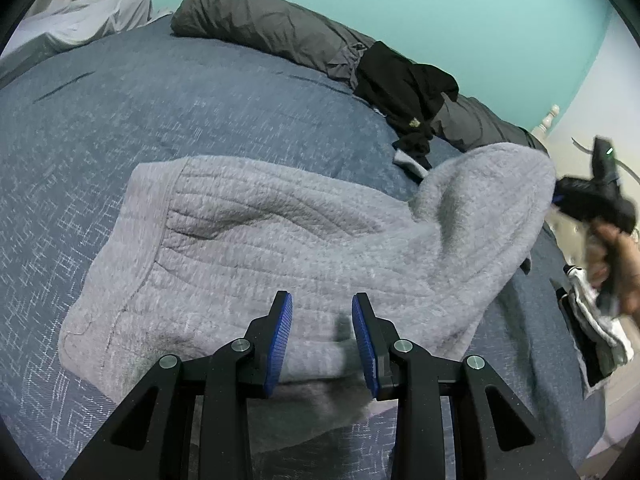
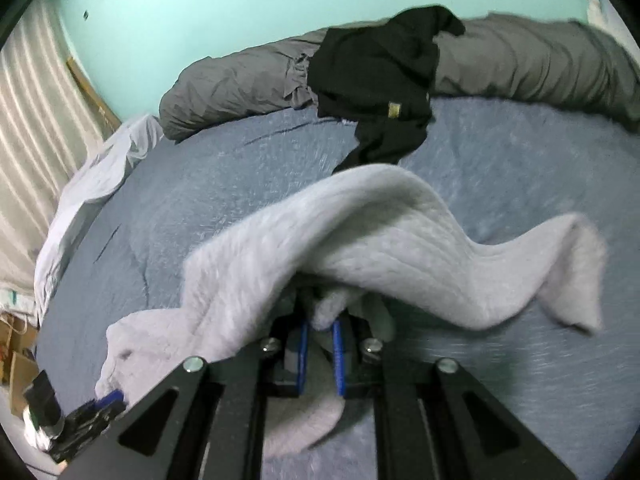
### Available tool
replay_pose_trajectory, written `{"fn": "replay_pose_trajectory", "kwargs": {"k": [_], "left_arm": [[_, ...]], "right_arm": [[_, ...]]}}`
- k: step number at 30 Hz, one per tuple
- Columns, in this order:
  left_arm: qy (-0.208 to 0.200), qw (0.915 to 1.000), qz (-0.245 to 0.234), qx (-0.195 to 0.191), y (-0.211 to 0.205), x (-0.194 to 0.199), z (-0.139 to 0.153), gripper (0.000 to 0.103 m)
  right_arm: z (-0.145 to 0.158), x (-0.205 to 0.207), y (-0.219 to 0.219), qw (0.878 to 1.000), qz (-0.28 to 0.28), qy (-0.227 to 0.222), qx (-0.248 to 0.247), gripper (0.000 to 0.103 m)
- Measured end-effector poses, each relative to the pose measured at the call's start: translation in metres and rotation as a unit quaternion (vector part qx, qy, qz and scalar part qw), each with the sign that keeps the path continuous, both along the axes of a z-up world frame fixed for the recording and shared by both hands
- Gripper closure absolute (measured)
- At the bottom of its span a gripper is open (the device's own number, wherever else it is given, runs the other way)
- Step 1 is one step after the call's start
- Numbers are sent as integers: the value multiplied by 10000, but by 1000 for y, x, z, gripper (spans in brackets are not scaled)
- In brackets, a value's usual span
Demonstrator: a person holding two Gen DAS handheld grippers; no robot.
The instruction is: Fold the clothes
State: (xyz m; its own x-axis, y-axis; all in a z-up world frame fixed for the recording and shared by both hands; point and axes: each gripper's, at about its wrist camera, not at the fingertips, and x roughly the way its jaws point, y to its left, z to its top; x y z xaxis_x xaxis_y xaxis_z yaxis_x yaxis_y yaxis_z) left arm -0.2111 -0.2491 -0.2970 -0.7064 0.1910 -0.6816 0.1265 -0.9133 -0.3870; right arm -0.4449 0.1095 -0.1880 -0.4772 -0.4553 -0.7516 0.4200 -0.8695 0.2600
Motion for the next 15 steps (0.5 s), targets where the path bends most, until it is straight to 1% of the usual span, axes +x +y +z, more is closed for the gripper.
{"fn": "replay_pose_trajectory", "kwargs": {"k": [2,6,9,12,13,15], "left_arm": [[20,10000,-21,-30,2,0,3,69],[88,9999,-30,-79,5,2,9,69],[134,9999,5,-23,3,5,13,69],[177,9998,-23,-28,4,8,17,69],[165,9998,-57,-50,5,8,16,69],[134,9998,-120,-92,8,8,15,69]], "right_arm": [[22,5,8,9999,68,20,135,94],[60,26,29,9998,87,107,114,94],[68,44,46,10000,82,-27,35,94],[57,66,74,9998,-46,-190,-2,94],[48,71,84,9995,-103,-294,59,94],[18,77,105,9968,-269,-743,156,93]]}}
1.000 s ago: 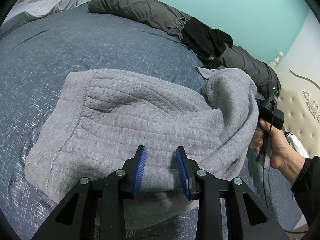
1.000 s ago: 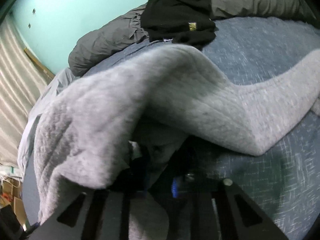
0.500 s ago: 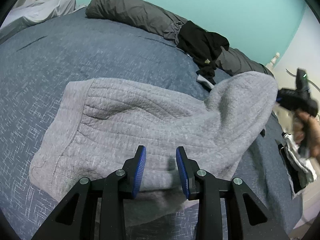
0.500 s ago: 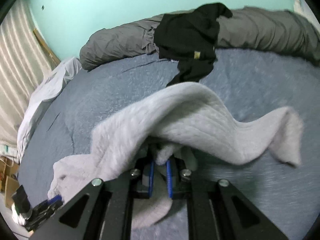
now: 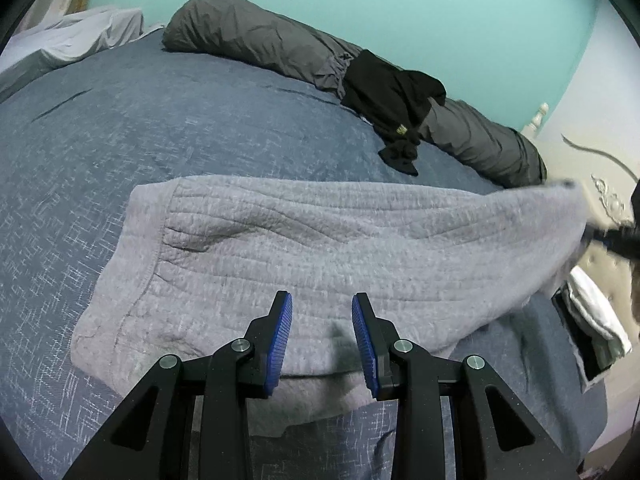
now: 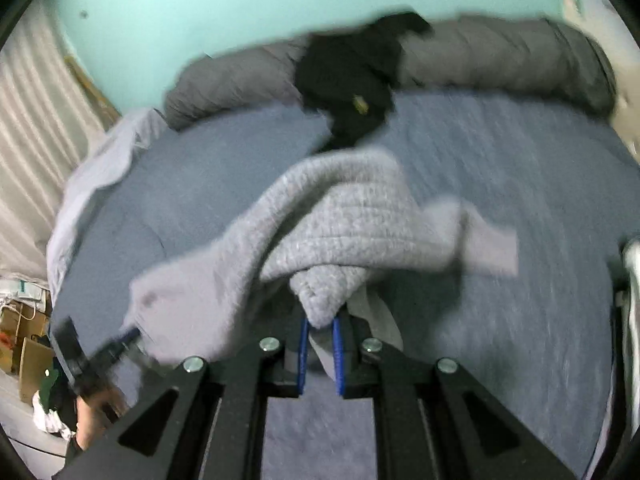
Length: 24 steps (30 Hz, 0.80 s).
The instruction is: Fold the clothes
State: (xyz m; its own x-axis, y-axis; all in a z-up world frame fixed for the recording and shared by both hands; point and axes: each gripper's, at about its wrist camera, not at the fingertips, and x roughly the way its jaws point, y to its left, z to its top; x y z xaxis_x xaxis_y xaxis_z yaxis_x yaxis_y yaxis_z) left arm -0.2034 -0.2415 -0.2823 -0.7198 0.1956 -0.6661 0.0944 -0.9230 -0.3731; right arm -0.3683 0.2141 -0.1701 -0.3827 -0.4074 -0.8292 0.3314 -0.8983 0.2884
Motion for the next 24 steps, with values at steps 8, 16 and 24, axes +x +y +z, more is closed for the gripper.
{"fn": "replay_pose_trajectory", "kwargs": {"k": [8,16,24], "left_arm": [[-38,10000,-22,45,1,-6,-3,69],[-80,9999,-64,8,5,-11,-5,69],[-105,9999,-81,3,10,-15,-6,69]], "right_arm": [[-89,33,37,9963,-136,-814,223,93],[-96,38,83,9941,-747,-520,-595,85],[-71,19,102,9885,-1055,-68,-1084,84]]}}
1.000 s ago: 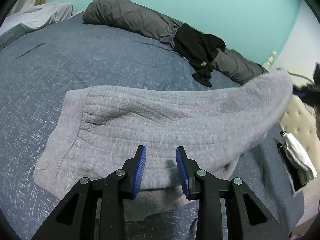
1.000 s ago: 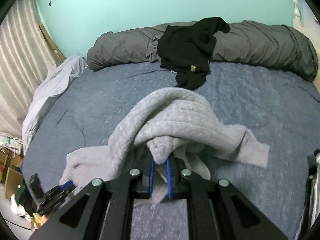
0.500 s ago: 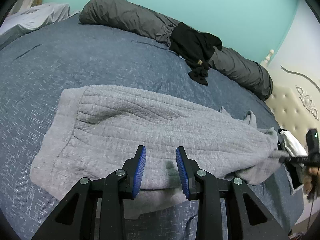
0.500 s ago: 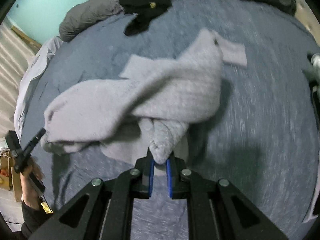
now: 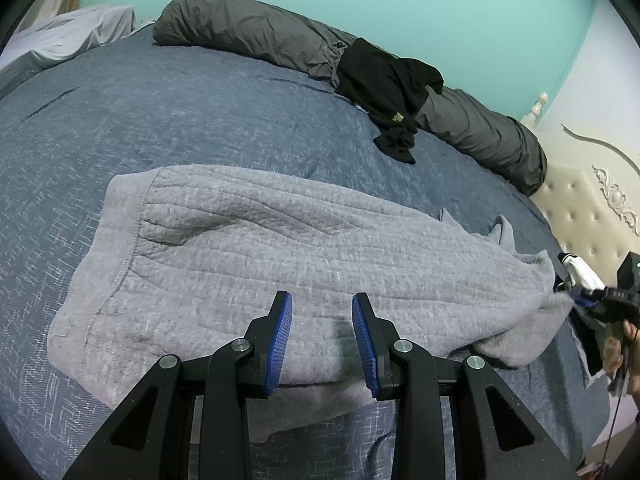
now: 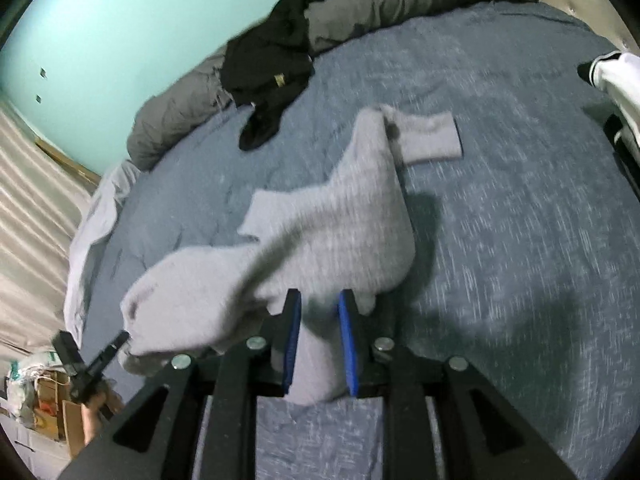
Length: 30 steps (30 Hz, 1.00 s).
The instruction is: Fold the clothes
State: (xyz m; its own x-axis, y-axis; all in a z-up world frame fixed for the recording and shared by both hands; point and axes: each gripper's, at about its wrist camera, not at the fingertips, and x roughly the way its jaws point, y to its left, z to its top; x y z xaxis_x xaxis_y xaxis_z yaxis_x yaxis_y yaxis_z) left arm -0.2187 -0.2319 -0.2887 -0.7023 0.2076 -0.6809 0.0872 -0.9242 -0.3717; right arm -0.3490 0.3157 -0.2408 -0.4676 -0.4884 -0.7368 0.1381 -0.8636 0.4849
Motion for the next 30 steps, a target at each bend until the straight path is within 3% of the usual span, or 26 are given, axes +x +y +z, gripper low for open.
{"fn": "replay_pose_trajectory", "kwargs": {"k": [1,2,4,5,8,12,14,16,22,27,30], "left_arm": [[-1,10000,1,2,0,0,0,69],[1,10000,2,3,1,-1,0,69],[4,10000,-8,5,2,-2,0,69],[4,10000,-11,7,3,-2,0,69],[-6,10000,-8,12,4,-4,0,69],[-39,10000,-24,19,6,-6,-3,69],[-50,10000,-31,22,6,-7,-4,69],[-62,10000,-19,39,6,-8,-5,69],[-79,10000,-28,14,7,-10,-7,69],[-105,9999,12,24,7,-13,-10,69],[-133,9999,0,8,8,-14,-12,69]], "right_arm": [[-1,-5,3,10000,-75,-26,-4,78],[-2,-10,5,9999,-150,-83,-6,63],[-6,-22,9,9994,-298,-197,-10,45],[-13,-30,9,9988,-303,-384,-70,44],[-34,-49,2,9970,-387,-668,-109,44],[-47,-72,-11,9975,-298,-637,-61,47],[-44,-81,-19,9985,-222,-504,4,72],[-36,-91,-31,9993,-111,-323,158,83],[23,-137,-85,9979,321,345,454,85],[82,-170,-135,9899,769,1047,572,85],[79,-179,-151,9885,839,930,845,76]]}}
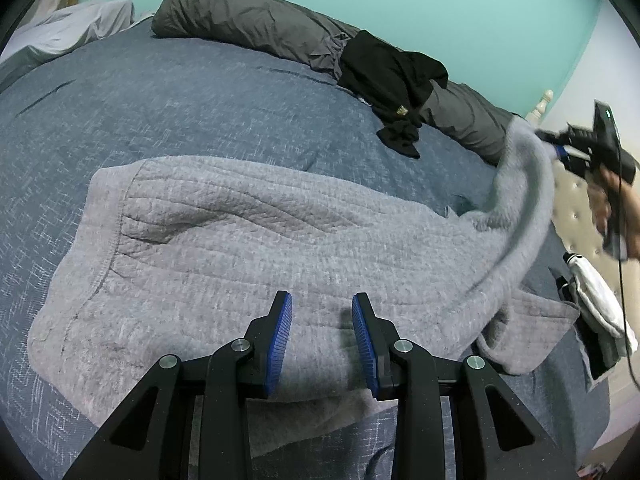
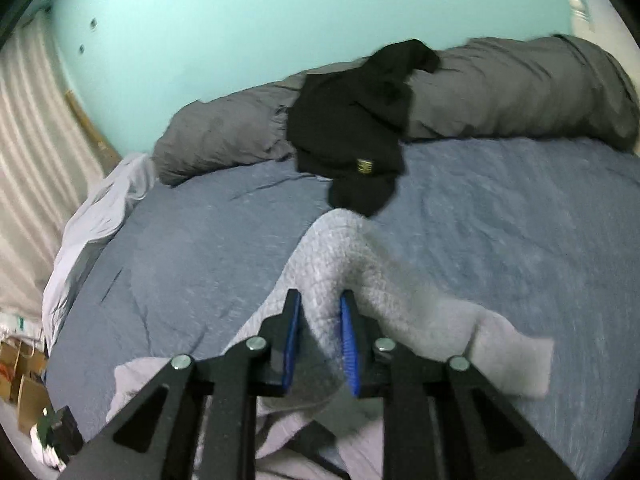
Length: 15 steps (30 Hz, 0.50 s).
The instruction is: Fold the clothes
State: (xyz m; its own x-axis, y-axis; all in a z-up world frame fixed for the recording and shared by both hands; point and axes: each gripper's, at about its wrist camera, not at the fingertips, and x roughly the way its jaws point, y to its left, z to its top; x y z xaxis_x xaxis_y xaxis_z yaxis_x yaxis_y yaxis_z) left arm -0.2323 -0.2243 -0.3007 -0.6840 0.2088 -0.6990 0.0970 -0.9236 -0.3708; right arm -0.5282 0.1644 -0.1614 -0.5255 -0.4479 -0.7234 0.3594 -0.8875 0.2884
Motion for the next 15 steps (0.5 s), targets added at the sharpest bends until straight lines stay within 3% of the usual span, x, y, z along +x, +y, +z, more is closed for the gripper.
{"fn": "replay_pose_trajectory", "kwargs": {"k": [2,8,10,12,15], "left_arm": [[-10,10000,-14,7,0,0,-1,69],[14,10000,-35,46,-1,2,1,69],[18,10000,-28,47,-1,3,1,69],[18,10000,-17,37,-1,3,2,69],[15,10000,-13,17,-1,2,1,69]], "right_arm": [[-4,-6,-9,9997,0,-106,210,62],[-49,17,45,9971,-552,-394,350,62],[-70,24,64,9946,-697,-728,227,62],[-101,30,68,9903,-503,-1251,342,57],[-132,46,46,9853,103,-1488,828,57]]}}
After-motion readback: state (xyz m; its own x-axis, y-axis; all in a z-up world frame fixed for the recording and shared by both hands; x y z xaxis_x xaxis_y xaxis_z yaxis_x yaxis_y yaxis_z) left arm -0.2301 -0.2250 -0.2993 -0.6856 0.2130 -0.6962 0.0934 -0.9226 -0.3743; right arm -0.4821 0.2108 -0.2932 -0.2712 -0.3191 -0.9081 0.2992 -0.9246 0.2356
